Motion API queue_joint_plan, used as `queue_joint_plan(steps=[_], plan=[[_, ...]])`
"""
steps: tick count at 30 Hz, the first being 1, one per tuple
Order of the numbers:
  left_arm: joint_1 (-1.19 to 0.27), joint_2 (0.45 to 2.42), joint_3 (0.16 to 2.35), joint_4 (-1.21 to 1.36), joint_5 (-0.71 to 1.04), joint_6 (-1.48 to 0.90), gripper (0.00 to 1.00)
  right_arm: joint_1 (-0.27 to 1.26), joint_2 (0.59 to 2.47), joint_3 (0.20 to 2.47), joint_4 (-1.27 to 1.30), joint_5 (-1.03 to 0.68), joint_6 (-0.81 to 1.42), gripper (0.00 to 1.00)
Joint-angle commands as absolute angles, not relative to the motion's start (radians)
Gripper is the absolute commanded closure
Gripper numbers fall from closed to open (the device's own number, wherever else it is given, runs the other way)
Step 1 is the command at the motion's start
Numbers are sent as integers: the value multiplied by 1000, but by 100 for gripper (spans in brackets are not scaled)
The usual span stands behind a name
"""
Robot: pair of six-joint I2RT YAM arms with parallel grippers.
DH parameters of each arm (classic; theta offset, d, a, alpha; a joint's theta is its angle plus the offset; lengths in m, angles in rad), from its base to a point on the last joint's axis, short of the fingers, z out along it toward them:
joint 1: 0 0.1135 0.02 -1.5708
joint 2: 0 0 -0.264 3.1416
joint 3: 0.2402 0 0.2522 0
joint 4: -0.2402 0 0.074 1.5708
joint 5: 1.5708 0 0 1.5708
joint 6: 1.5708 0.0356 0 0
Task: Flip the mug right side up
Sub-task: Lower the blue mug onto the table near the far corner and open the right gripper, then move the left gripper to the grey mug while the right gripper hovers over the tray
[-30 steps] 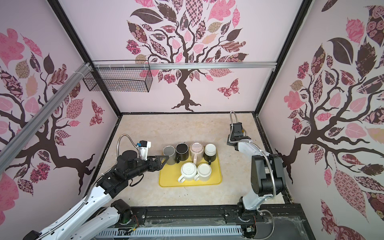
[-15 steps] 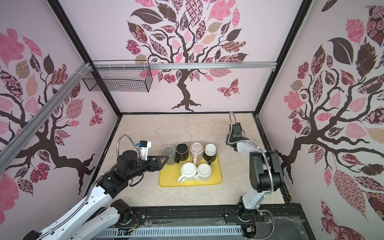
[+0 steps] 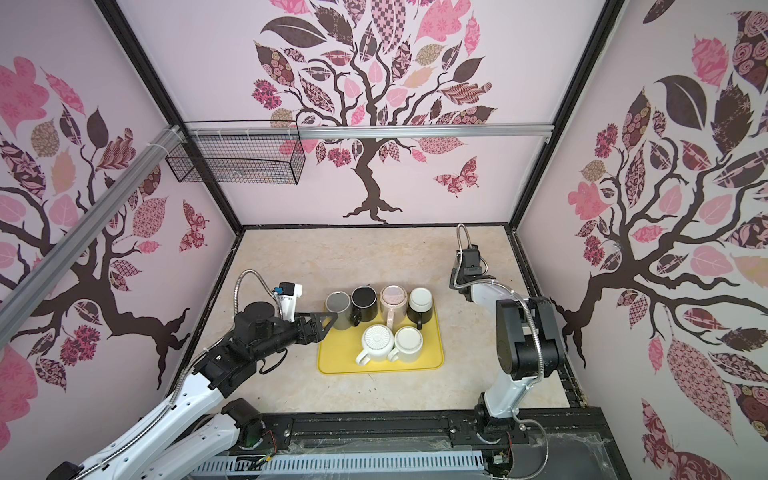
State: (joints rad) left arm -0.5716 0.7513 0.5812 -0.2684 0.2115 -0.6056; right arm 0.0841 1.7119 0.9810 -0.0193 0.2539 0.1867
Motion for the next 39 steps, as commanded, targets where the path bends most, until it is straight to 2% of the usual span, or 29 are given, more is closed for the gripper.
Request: queue_joint_plan(steps=[1, 6, 11, 17, 21, 26, 29, 34, 39], plan=[[-568, 736, 548, -249, 200, -595, 7, 103, 1735, 1038, -28, 292, 197, 54], [-568, 719, 540, -252, 186, -601, 7, 141, 1668, 1025, -57, 381, 228, 49], [-568, 714, 537, -265, 158, -598, 8, 185, 1486, 939, -45, 467, 286, 50], [-568, 711, 549, -310, 70, -574, 10, 258, 1209, 789, -48, 339, 369, 54], [-569, 712, 555, -311, 41, -571, 11, 343, 1150, 738, -147, 222, 474, 55], [-568, 718, 553, -310, 8, -570, 14, 442, 1018, 676, -260, 215, 524, 56], [-568, 752, 574, -329, -9, -551, 17, 451, 926, 664, -326, 203, 521, 56], [-569, 819, 608, -342, -2, -533, 20, 450, 875, 703, -437, 163, 512, 57], [-570, 841, 613, -320, -33, -527, 23, 451, 860, 639, -418, 134, 518, 59]])
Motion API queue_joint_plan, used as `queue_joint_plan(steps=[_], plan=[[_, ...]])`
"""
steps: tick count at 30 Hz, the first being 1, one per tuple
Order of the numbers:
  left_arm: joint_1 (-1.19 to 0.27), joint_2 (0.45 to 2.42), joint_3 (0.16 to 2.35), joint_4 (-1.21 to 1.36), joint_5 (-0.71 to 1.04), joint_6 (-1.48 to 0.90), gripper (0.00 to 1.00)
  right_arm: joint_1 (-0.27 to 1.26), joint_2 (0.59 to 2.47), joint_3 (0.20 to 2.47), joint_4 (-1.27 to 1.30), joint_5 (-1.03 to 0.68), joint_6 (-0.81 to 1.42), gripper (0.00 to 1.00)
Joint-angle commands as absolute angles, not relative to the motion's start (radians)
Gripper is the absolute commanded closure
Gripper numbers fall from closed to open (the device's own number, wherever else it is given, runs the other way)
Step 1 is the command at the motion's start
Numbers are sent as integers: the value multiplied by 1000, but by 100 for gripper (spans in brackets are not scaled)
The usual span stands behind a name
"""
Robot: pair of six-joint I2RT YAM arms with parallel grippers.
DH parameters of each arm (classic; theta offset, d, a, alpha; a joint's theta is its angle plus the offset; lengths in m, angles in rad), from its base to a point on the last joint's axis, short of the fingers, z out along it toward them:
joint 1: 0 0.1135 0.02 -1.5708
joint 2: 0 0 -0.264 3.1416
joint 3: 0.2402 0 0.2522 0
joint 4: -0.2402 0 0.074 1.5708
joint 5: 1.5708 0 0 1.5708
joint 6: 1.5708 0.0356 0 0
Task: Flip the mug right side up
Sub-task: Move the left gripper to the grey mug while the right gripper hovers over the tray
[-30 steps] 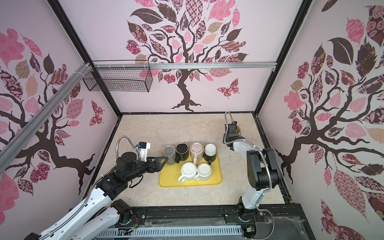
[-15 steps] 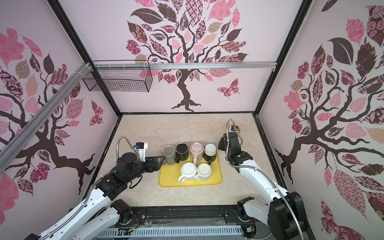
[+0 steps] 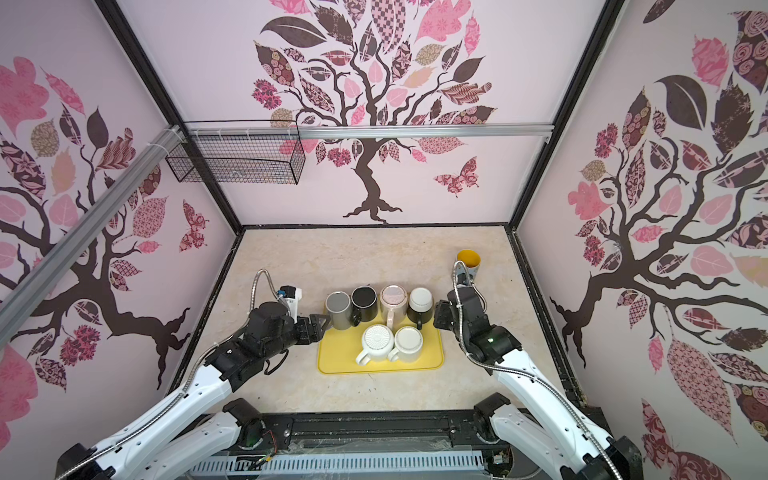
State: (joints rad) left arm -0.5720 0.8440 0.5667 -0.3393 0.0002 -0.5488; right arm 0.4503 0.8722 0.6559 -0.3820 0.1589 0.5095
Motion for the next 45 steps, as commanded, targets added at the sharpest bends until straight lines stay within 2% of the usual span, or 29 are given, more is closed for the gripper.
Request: queue_joint_plan(steps=[1, 8, 16, 25, 45], plan=[[-570, 843, 612, -318, -39, -525, 24, 451, 850, 622, -406, 123, 521, 59], [-570, 864, 605, -362, -98, -478, 26, 451, 804, 551, -347, 128, 520, 60], [-570, 896, 532, -248, -131, -435, 24, 451, 763, 511, -320, 102, 516, 59], [-569, 1029, 527, -113, -76, -373, 14, 450, 718, 460, -283, 69, 488, 59], [-570, 1128, 527, -66, 5, -387, 18, 451, 707, 454, -274, 50, 468, 63]])
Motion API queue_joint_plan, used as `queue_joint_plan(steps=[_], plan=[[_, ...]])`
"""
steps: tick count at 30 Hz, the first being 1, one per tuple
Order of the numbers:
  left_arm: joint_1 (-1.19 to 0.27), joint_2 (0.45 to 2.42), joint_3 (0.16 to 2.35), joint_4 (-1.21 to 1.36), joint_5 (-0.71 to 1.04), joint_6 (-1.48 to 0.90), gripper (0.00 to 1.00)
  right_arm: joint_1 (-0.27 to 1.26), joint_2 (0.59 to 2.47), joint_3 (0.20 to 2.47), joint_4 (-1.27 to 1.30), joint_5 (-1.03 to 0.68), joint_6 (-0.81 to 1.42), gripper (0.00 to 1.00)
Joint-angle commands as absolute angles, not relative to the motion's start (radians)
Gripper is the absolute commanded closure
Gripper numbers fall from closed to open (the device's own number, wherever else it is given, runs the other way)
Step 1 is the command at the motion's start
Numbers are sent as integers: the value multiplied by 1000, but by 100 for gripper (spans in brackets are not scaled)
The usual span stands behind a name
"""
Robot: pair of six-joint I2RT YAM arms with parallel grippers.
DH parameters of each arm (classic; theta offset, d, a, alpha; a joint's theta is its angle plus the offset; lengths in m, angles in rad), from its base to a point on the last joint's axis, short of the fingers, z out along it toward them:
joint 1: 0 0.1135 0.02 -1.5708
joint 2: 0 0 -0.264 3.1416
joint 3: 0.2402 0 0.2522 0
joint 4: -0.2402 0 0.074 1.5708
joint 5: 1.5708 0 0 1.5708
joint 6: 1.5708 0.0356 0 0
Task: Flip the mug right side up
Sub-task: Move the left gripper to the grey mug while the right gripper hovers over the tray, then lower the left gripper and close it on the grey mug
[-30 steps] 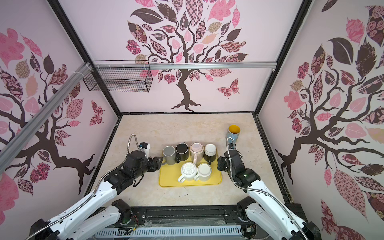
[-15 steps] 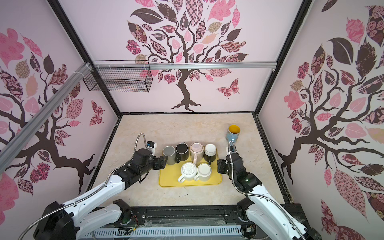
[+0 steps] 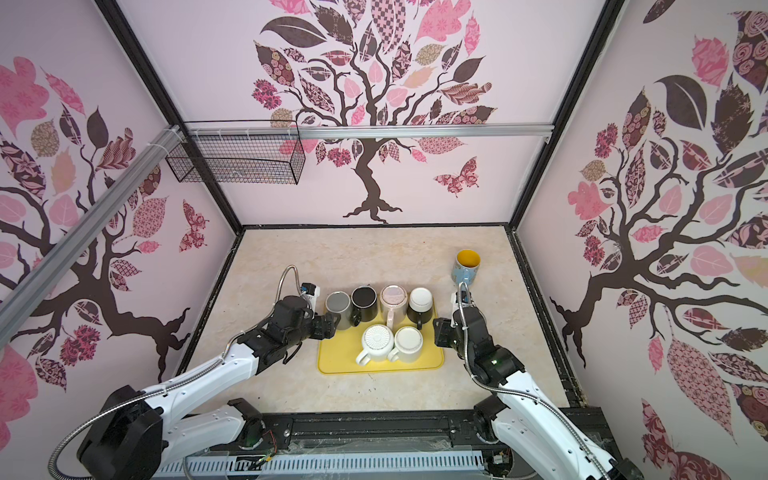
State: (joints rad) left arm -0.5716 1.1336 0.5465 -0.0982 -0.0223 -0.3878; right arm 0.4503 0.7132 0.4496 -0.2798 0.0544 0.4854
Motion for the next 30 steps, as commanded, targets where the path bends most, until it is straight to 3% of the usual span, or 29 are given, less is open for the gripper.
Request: queue_joint_plan(steps=[1, 12, 30], plan=[[-568, 1125, 521, -64, 14, -391, 19, 451, 706, 451, -273, 49, 469, 63], [-578, 1071, 459, -56, 72, -432, 33, 451, 721, 448, -258, 48, 460, 64], [-612, 1151, 561, -141, -57, -345, 43, 451, 726, 445, -249, 46, 455, 70]])
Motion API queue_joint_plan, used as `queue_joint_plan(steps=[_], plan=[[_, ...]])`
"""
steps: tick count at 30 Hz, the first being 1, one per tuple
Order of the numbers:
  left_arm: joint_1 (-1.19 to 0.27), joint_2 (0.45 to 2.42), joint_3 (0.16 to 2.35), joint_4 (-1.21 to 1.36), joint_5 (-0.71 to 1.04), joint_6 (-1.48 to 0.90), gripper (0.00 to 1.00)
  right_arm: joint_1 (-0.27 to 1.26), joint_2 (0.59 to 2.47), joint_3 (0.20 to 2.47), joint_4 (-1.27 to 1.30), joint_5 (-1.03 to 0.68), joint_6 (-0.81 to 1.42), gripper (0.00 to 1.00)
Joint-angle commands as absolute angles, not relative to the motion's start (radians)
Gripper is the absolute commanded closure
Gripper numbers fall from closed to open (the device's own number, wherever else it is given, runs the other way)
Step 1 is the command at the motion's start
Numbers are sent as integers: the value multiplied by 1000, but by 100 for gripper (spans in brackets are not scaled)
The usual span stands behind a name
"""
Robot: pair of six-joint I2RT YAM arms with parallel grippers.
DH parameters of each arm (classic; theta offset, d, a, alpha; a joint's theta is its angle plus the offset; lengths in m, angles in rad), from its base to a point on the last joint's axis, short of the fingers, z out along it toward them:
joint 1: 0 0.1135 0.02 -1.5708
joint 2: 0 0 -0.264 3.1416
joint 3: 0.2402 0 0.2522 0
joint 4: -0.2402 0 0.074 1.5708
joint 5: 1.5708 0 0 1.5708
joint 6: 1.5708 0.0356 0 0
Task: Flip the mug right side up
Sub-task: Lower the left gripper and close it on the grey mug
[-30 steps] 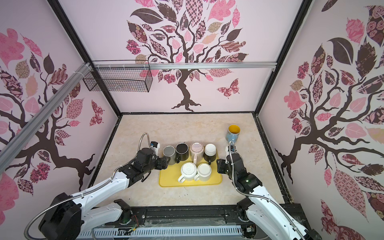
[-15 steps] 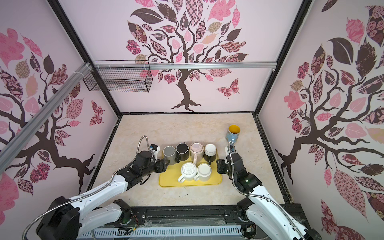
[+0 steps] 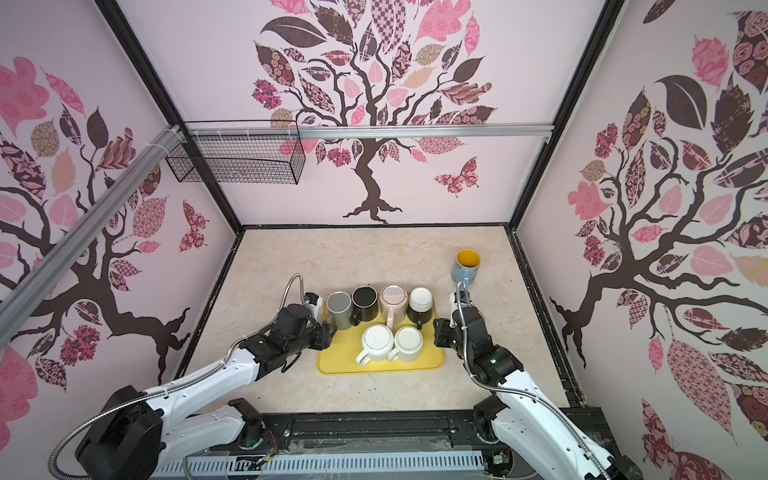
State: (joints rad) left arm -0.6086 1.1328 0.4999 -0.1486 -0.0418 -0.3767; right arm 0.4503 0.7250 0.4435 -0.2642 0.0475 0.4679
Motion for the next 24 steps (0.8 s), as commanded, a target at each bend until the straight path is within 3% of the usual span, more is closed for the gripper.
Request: queue_joint_plan(steps=[1, 5, 24], plan=[[-613, 1163, 571, -142, -52, -336, 44, 450, 724, 445, -250, 43, 454, 70], [-616, 1216, 607, -164, -57, -306, 51, 451, 710, 442, -249, 34, 453, 71], [-618, 1343, 689, -164, -85, -253, 54, 451, 683, 434, -247, 22, 457, 71]])
